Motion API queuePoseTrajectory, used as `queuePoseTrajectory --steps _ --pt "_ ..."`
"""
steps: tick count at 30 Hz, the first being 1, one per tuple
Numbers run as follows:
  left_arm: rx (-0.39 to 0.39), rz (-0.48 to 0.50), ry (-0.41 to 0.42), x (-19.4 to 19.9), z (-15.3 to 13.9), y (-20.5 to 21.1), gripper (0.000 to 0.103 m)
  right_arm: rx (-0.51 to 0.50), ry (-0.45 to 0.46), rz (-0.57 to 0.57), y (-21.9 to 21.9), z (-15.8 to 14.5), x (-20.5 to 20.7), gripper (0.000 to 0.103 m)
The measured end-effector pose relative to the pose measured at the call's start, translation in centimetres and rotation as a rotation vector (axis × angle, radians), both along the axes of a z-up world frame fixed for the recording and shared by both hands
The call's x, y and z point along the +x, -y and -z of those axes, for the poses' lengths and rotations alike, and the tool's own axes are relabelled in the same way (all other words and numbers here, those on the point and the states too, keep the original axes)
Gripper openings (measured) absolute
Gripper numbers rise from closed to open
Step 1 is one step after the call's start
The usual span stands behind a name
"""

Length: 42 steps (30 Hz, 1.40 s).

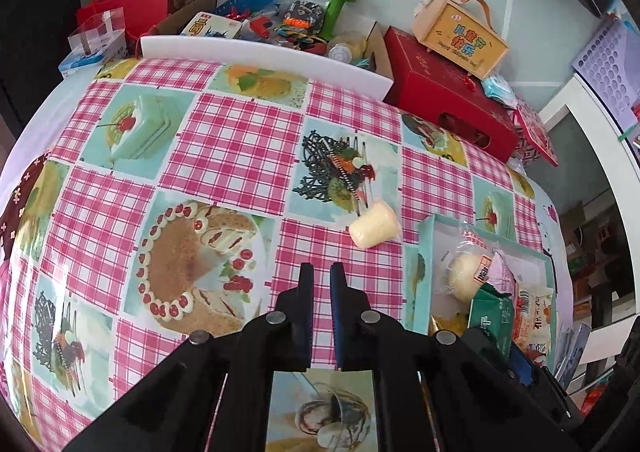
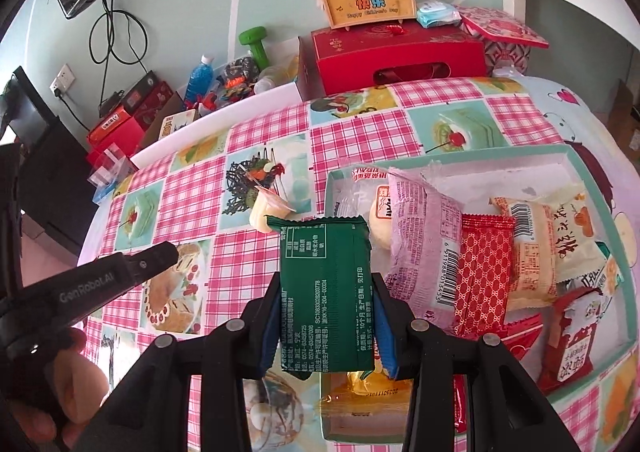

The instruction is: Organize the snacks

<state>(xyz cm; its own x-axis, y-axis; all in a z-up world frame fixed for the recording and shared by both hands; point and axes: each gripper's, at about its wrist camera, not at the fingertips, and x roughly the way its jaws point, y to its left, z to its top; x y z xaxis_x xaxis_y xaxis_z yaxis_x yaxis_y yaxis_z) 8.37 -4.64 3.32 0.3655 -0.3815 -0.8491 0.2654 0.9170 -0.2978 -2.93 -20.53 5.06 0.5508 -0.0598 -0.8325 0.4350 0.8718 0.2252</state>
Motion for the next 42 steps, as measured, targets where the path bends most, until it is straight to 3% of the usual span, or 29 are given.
queuePoseTrajectory --steps 10,15,20,24,32,35,42 --pt "-0.013 -0.001 -0.046 1.5 1.7 0.9 0.01 -0.001 0.05 0.04 2.5 -0.7 0.3 0.042" --pt "-0.057 0.007 -0.073 2.3 2.4 2.1 0.041 0.009 0.073 0.079 4.4 -1.2 -0.3 0.042" --pt "-0.079 0.035 -0.079 2.8 3.0 3.8 0.044 -0.015 0.088 0.131 6.1 -2.0 -1.2 0.042" --pt "-0.067 0.079 -0.082 3.0 3.6 5.5 0.06 -0.011 0.089 0.184 7.6 -2.1 -2.0 0.042" --pt "0.007 0.164 -0.071 2.8 5.1 8.7 0.059 0.008 0.083 0.23 9.1 -2.0 -2.7 0.042" --pt "0.024 0.164 -0.084 2.7 5.7 9.0 0.04 0.012 0.083 0.232 9.2 -1.9 -2.8 0.042" --pt "0.034 0.156 -0.065 2.6 5.4 9.0 0.038 0.023 0.08 0.256 9.8 -1.7 -3.2 0.042"
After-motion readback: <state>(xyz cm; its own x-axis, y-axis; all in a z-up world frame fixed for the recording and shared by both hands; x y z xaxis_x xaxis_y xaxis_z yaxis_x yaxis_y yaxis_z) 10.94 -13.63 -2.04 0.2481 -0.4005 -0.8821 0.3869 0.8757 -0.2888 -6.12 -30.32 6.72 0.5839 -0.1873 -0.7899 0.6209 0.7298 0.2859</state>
